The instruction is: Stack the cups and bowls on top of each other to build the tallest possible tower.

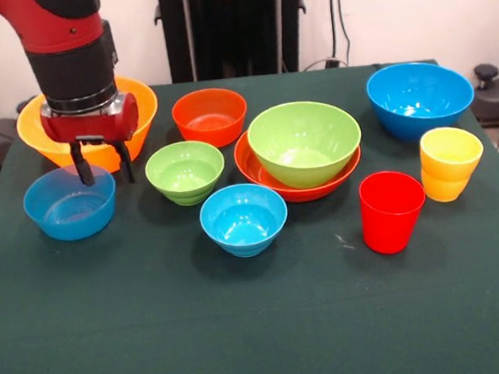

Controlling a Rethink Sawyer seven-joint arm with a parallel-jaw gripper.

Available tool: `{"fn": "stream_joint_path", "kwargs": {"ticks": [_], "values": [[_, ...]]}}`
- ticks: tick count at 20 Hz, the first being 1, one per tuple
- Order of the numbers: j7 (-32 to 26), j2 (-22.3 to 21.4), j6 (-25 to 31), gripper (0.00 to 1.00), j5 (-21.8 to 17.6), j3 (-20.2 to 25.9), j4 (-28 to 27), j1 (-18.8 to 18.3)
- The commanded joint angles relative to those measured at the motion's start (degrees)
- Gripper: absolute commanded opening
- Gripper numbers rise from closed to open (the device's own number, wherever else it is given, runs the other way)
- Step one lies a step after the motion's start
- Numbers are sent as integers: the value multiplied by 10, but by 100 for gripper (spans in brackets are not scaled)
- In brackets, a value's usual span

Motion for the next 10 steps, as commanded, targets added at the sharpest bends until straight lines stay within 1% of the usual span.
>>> {"fn": "stream_joint_path", "kwargs": {"ticks": [1, 10], "values": [[-145, 42, 21, 100, -76, 19, -25, -4], [-137, 64, 15, 100, -101, 27, -40, -10]]}}
